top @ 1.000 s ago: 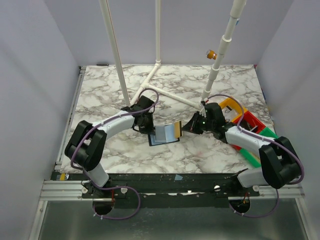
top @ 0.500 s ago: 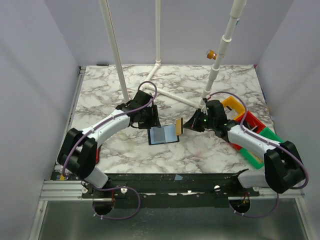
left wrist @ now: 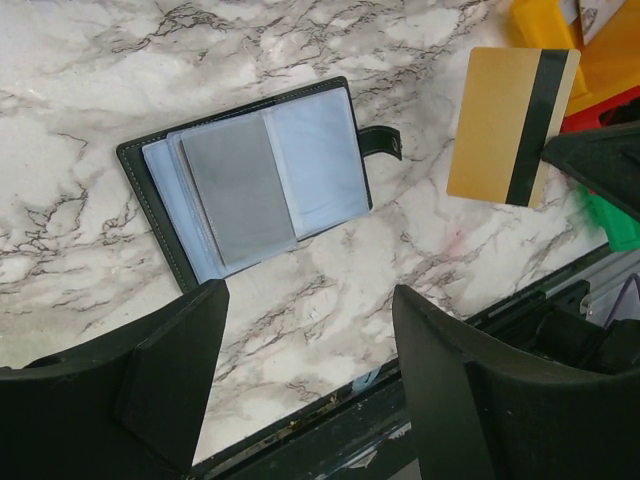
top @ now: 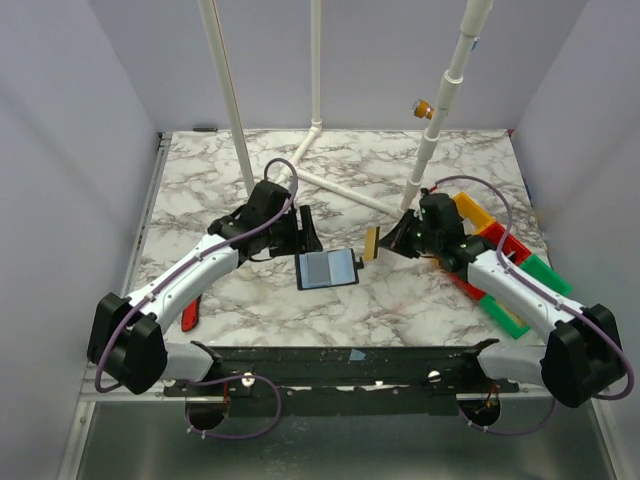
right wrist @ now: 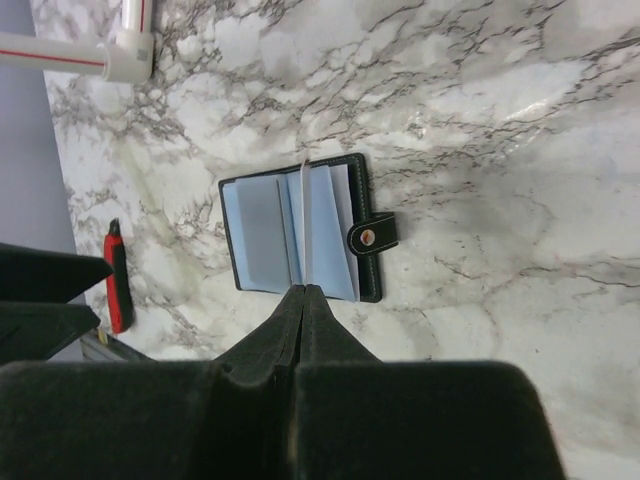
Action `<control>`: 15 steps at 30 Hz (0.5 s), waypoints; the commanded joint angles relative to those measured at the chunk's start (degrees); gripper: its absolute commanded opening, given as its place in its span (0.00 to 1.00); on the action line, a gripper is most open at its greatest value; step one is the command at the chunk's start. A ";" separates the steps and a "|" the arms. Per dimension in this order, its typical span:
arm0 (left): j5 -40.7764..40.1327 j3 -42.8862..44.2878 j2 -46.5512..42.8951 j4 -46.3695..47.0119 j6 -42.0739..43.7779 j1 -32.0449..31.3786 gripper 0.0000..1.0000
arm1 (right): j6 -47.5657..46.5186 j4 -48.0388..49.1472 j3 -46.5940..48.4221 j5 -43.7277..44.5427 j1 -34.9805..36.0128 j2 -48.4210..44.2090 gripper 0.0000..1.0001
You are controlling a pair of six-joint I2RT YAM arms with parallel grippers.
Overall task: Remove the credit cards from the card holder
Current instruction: Place the credit card in the storage box.
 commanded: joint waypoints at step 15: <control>5.19 -1.05 -6.29 -2.61 3.52 -0.19 0.69 | 3.62 -28.67 11.83 25.64 -1.79 -8.10 0.01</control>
